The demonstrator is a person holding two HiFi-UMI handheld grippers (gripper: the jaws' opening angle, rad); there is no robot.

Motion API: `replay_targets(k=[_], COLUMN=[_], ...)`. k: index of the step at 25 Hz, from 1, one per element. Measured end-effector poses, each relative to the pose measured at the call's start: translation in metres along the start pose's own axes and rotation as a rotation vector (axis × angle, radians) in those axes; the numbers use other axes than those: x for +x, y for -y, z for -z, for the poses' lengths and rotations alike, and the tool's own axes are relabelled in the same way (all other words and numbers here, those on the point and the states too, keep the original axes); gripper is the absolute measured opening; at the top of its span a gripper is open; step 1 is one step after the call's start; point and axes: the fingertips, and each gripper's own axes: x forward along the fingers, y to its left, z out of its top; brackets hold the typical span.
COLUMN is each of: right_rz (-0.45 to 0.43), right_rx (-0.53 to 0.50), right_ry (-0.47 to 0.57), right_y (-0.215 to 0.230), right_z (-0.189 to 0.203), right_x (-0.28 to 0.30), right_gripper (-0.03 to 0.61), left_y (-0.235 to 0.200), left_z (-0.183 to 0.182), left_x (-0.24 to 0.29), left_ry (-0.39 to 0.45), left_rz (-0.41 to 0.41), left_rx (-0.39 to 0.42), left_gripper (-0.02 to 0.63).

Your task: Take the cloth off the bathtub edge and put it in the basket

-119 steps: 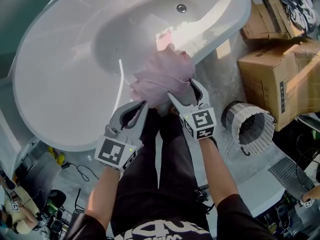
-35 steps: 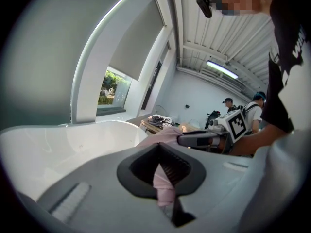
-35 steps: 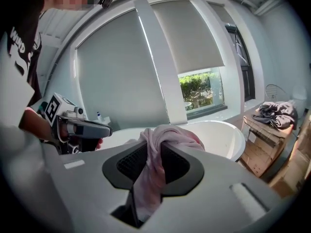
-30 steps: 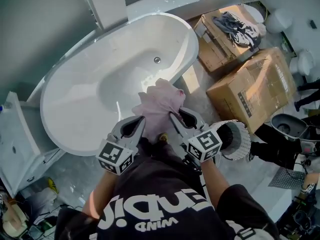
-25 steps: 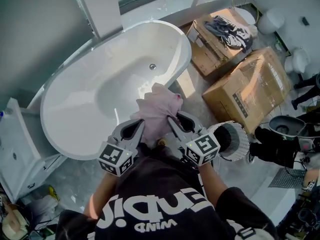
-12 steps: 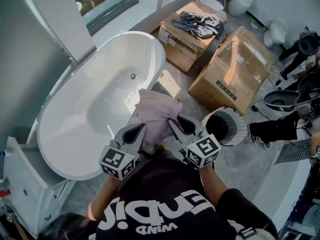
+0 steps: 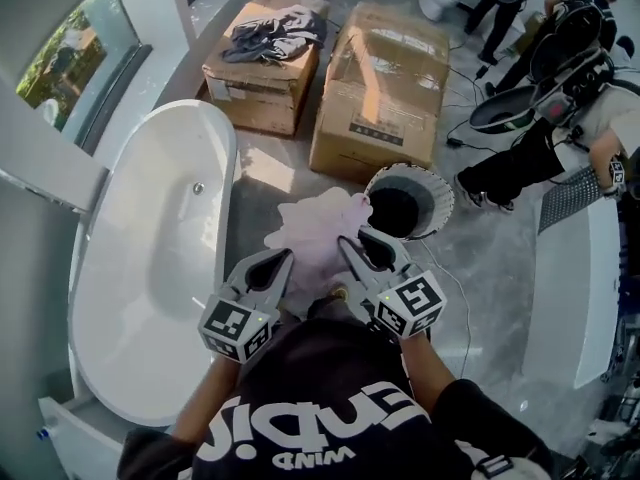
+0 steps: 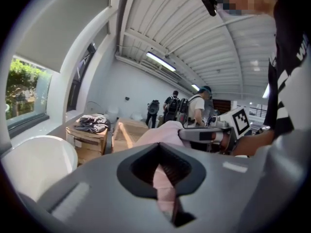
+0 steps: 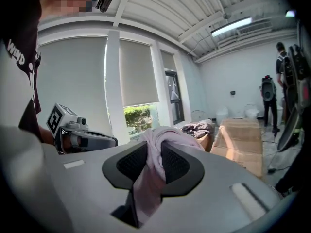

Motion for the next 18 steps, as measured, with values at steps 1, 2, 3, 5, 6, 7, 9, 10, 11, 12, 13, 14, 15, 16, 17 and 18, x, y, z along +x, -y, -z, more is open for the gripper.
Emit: replay_targets(k=[1, 2, 3, 5, 6, 7, 9, 10, 11, 12, 13, 14, 15, 16, 17, 18], right_rz=[0.037, 0.069, 0.101, 0.168, 0.199, 0.226, 0.278, 0.306, 0.334, 0.361, 0.386, 0.411, 0.433, 0.452, 0.469, 0.484], right_rx=[0.009, 0.017, 0.025, 0.044, 0.052, 0.060, 0.075, 0.083, 0.092, 0.100, 0.108, 0.117, 0.125, 0.133, 0.140, 0.146], right_ry=[0.007, 0.013, 0.018, 0.031, 0.037, 0.041, 0.047, 0.052, 0.057, 0.063, 0.068, 0.074, 0.079, 0.083, 0.088, 0.092], right_y=[0.010, 0.020, 0.030, 0.048, 0.056, 0.065, 0.080, 0.086, 0.092, 0.097, 0.101, 0.105, 0.109, 0.113, 0.117, 0.120], right_z=[0.001, 0.002, 0.003, 0.003, 0.002, 0.003, 0.004, 0.005, 0.007, 0.008, 0.009, 0.010, 0.011, 0.012, 0.013, 0.014], right_x=[-0.010, -0.020, -0.031, -0.053, -0.065, -0.076, -0.096, -0.105, -0.113, -0.121, -0.128, -0.135, -0.141, -0.147, -0.153, -0.159], right_gripper=[0.100, 0.100, 0.100, 0.100, 0.100, 0.100, 0.100, 0.100, 0.100, 0.100, 0.100, 0.100, 0.100, 0.100, 0.100, 0.100], left_y=[0.007, 0.014, 0.022, 0.038, 0.047, 0.055, 0.070, 0.077, 0.083, 0.088, 0.093, 0.098, 0.103, 0.108, 0.112, 0.116], left_z=[0.000, 0.000, 0.000, -0.003, -0.004, -0.006, -0.008, -0.008, -0.007, -0.007, -0.006, -0.006, -0.005, -0.004, -0.003, -0.003], left_x=[0.010, 0.019, 0.028, 0.047, 0.056, 0.065, 0.081, 0.088, 0.094, 0.100, 0.106, 0.111, 0.117, 0.122, 0.126, 0.131], left_ry=[-0.009, -0.018, -0.027, -0.048, -0.057, -0.063, -0.071, -0.076, -0.081, -0.088, -0.095, -0.103, -0.110, -0.116, -0.122, -0.127], left_rz=[0.032, 0.060, 0.087, 0.149, 0.177, 0.201, 0.242, 0.262, 0.283, 0.303, 0.323, 0.344, 0.363, 0.380, 0.395, 0.408], left_rx=[0.009, 0.016, 0.024, 0.042, 0.051, 0.058, 0.066, 0.070, 0.075, 0.079, 0.084, 0.089, 0.094, 0.099, 0.103, 0.105], left_gripper=[-0.003, -0.003, -0.003, -0.003, -0.003, -0.003, -0.003, -0.003, -0.003, -0.003, -0.003, -0.003, -0.003, -0.003, -0.003, -0.003])
